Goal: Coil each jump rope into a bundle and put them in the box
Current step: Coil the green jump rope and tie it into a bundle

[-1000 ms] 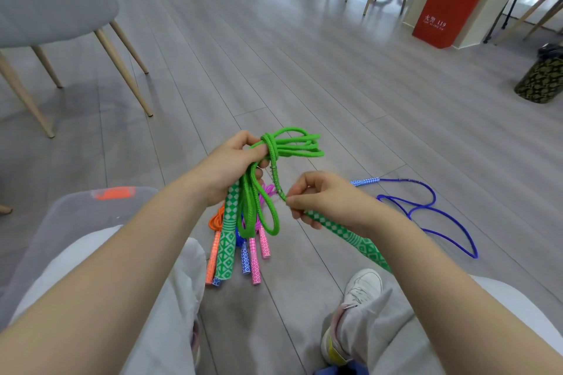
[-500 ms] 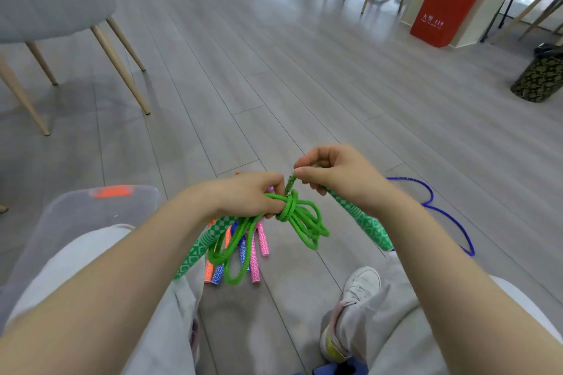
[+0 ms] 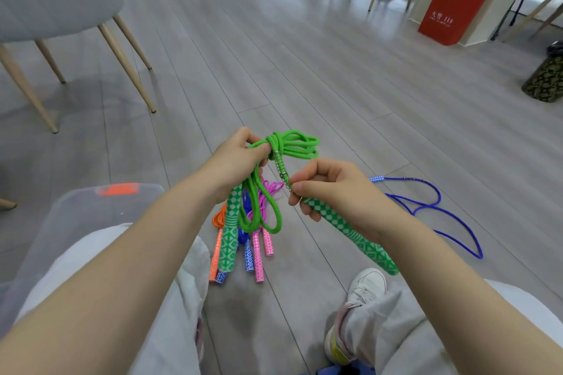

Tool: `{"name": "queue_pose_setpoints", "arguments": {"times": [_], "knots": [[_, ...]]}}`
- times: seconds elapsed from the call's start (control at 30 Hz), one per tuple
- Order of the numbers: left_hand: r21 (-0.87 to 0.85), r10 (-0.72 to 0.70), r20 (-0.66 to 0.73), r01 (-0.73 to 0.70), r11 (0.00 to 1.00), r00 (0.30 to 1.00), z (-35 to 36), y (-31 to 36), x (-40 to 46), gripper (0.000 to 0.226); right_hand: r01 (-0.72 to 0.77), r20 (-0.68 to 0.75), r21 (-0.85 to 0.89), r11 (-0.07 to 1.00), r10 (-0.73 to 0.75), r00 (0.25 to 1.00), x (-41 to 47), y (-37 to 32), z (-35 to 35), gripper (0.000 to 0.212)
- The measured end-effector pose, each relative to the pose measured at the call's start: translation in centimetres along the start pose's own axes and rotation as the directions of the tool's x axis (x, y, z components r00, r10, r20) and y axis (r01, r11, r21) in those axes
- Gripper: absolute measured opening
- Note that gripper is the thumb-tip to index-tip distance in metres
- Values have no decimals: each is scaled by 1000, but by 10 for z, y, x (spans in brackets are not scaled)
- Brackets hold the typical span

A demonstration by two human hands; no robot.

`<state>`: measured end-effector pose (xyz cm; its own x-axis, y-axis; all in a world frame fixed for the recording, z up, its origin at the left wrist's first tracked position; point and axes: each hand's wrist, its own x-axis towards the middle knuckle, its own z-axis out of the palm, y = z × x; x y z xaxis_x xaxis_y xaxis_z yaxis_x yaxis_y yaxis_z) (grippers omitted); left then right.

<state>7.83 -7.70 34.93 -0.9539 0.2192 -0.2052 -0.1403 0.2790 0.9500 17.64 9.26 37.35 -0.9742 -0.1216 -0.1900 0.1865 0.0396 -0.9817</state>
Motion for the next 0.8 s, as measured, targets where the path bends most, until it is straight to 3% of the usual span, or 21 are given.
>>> {"name": "queue_pose_setpoints", "arguments": {"times": [0.17,0.4,0.47,0.53,0.6,0.7,0.8], "knots": [[-278,-36,-27,27,960,999,3,7,-2,15,-66,74,67,996,61,995,-2,1,-4,14],[-364,-62,-97,22,931,993,-3,10,-2,15,-72,137,88,993,59,989,0,3,-7,14],[-427,-37,8,37,904,999,-3,16,-7,14,-96,128,7,995,95,987,2,8,-9,14],[-446,42,215,60,893,976,-6,23,-15,11,-130,67,-91,987,136,988,7,17,-13,16],[-395,121,440,71,916,890,-10,27,-23,9,-169,-5,-89,982,169,986,14,24,-21,19],[-217,111,671,51,975,733,-9,25,-31,7,-213,54,-73,974,217,975,20,26,-31,5],[92,-57,792,-26,995,608,-5,18,-34,7,-229,-14,-459,859,251,968,23,26,-30,10]]}}
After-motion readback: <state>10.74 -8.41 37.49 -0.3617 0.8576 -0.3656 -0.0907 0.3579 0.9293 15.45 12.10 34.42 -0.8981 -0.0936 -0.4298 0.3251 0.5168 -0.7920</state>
